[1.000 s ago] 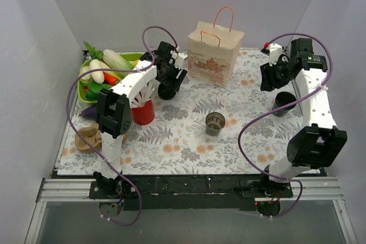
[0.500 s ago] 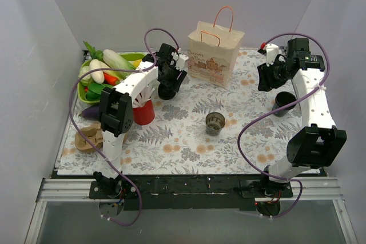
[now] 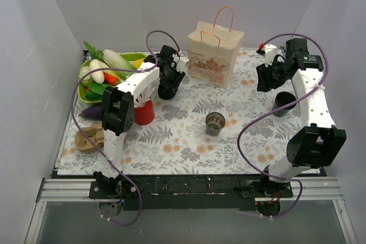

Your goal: Pack the takeout coffee

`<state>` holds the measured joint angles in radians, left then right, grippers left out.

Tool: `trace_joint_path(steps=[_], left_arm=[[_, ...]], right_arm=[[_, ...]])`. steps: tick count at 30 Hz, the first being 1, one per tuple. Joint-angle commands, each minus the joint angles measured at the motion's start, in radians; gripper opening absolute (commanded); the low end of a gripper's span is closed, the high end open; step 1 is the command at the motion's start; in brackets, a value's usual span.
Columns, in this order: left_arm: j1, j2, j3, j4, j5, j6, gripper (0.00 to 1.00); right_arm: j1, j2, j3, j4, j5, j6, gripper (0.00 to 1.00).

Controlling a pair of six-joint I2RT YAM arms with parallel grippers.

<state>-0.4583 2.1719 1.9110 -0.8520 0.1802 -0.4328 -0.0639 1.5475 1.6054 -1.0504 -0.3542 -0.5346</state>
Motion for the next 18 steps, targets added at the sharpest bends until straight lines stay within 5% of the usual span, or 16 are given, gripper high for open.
trace_joint_path(steps=[1, 12, 18], left_arm=[[-0.002, -0.018, 0.008, 0.002, 0.022, 0.003, 0.33], [-0.002, -0.02, 0.025, -0.016, 0.015, 0.019, 0.22], [-0.002, -0.023, 0.054, -0.045, 0.021, 0.026, 0.0]], right_arm=[[0.007, 0.011, -0.002, 0.01, -0.003, -0.008, 0.5], [0.016, 0.019, 0.01, 0.013, 0.001, -0.008, 0.49], [0.026, 0.022, 0.018, 0.007, -0.005, -0.008, 0.49]])
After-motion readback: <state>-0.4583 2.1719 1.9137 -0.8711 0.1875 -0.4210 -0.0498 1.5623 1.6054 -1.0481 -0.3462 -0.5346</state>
